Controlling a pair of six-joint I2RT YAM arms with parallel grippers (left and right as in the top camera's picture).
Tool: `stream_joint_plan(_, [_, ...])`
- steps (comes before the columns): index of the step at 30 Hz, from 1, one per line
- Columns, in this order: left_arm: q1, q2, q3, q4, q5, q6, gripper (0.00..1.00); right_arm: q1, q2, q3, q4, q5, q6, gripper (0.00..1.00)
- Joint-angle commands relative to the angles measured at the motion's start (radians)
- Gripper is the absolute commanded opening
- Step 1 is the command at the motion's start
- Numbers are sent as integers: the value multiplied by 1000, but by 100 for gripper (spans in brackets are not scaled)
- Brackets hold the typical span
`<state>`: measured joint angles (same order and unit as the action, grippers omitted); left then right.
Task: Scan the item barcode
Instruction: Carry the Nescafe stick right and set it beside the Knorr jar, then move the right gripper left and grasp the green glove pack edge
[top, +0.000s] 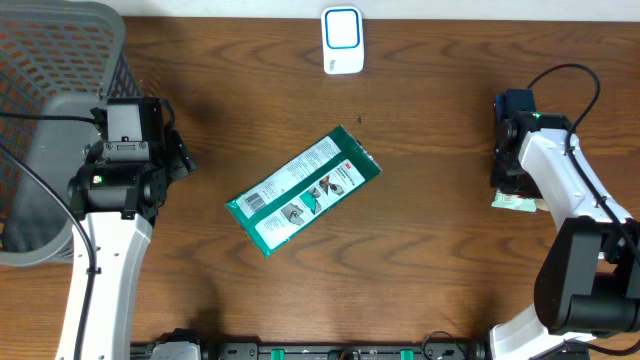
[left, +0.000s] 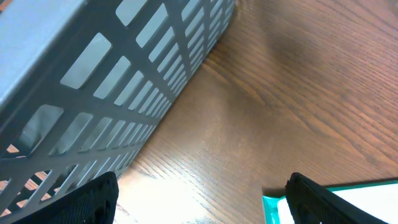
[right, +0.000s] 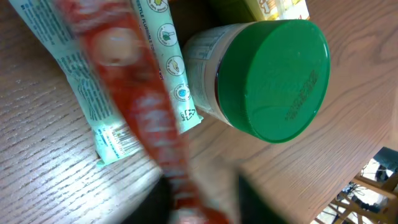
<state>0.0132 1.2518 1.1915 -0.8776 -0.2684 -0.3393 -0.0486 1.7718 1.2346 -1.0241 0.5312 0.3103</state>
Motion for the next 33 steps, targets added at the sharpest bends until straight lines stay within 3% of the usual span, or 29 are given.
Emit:
stream_joint_plan(1, [5, -3, 10, -1, -13, 9, 87, -5, -14, -6, -3, 14, 11, 5])
stream_joint_plan(2, [5, -3, 10, -1, -13, 9, 87, -5, -14, -6, -4, 14, 11, 34])
stream_joint_plan(3, [5, -3, 10, -1, -13, 9, 87, -5, -14, -6, -5, 14, 11, 70])
stream_joint_plan(4, [5, -3, 10, -1, -13, 9, 87, -5, -14, -6, -5, 14, 11, 84])
stream_joint_plan(6, [5, -3, 10, -1, -13, 9, 87, -5, -14, -6, -5, 14, 11, 99])
stream_joint_plan(8, [5, -3, 10, -1, -13, 9, 87, -5, -14, -6, -5, 14, 11, 99])
stream_joint_plan(9, [5, -3, 10, -1, -13, 9, 87, -5, -14, -6, -5, 12, 11, 95])
stream_joint_plan(10, [5, -3, 10, -1, -13, 9, 87, -5, -14, -6, -5, 2, 10, 68])
stream_joint_plan(11, [5, -3, 10, -1, -13, 9, 87, -5, -14, -6, -2, -25, 3, 22])
stream_joint_plan(12, [5, -3, 10, -1, -13, 9, 87, -5, -14, -6, 3, -47, 2, 9])
stream_joint_plan(13, [5, -3, 10, -1, -13, 9, 87, -5, -14, -6, 7, -69, -2, 15])
stream_joint_plan(14, [5, -3, 10, -1, -13, 9, 87, -5, -14, -6, 11, -88, -1, 53])
stream_joint_plan(15, [5, -3, 10, -1, -13, 9, 87, -5, -14, -6, 16, -115, -1, 75])
stream_joint_plan(21, [5, -3, 10, -1, -13, 9, 87, -4, -14, -6, 69, -423, -71, 84])
stream_joint_plan(27, [5, -3, 10, -1, -13, 9, 87, 27, -14, -6, 178, -917, -84, 82])
stream_joint_plan(33, [5, -3, 10, -1, -13, 9, 87, 153, -12, -7, 251, -992, -31, 83])
